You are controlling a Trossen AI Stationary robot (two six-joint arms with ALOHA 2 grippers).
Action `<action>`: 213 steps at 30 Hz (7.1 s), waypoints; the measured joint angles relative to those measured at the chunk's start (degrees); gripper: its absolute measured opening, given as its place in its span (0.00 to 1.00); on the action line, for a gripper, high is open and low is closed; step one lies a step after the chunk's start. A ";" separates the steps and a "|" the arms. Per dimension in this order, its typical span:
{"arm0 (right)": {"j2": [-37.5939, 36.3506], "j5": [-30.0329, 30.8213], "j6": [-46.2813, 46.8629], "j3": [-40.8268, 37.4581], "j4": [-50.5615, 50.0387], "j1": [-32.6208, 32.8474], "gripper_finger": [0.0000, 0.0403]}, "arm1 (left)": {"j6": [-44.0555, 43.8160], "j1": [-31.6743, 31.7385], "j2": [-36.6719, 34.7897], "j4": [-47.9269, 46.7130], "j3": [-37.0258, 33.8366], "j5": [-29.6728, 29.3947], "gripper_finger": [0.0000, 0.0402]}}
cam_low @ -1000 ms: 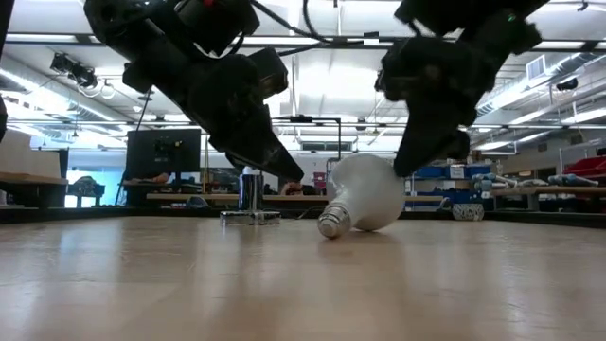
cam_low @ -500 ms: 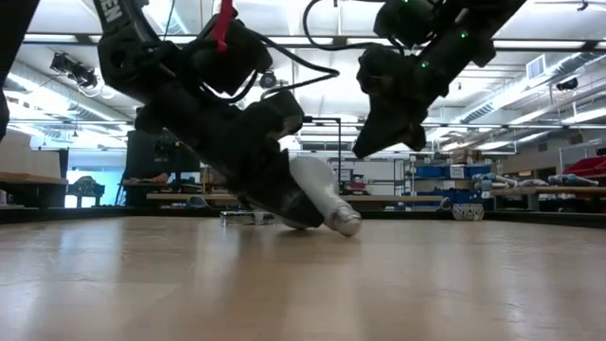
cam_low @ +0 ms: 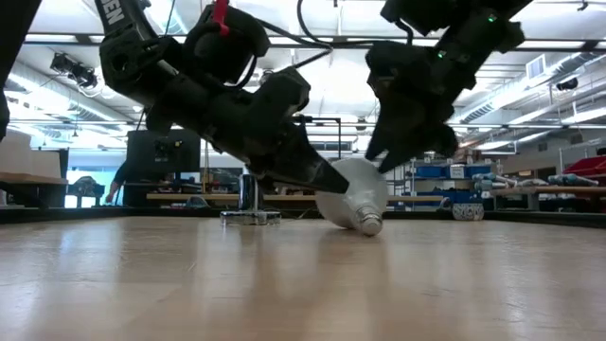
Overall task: Screw lightbulb
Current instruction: Insert the lightbulb into the silver lamp socket
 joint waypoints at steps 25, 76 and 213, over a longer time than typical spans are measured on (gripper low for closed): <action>3.74 -6.56 -7.10 -0.07 4.01 -11.53 0.68 | -0.57 0.04 -4.53 -3.58 -3.32 -5.08 0.00; 19.04 3.09 -19.82 14.70 -0.30 -7.77 0.62 | 10.05 28.15 -36.61 -15.30 -16.69 4.40 0.00; 8.94 -6.29 -37.12 14.70 10.45 -13.58 0.57 | 1.33 20.72 -7.48 37.19 -20.90 17.78 0.00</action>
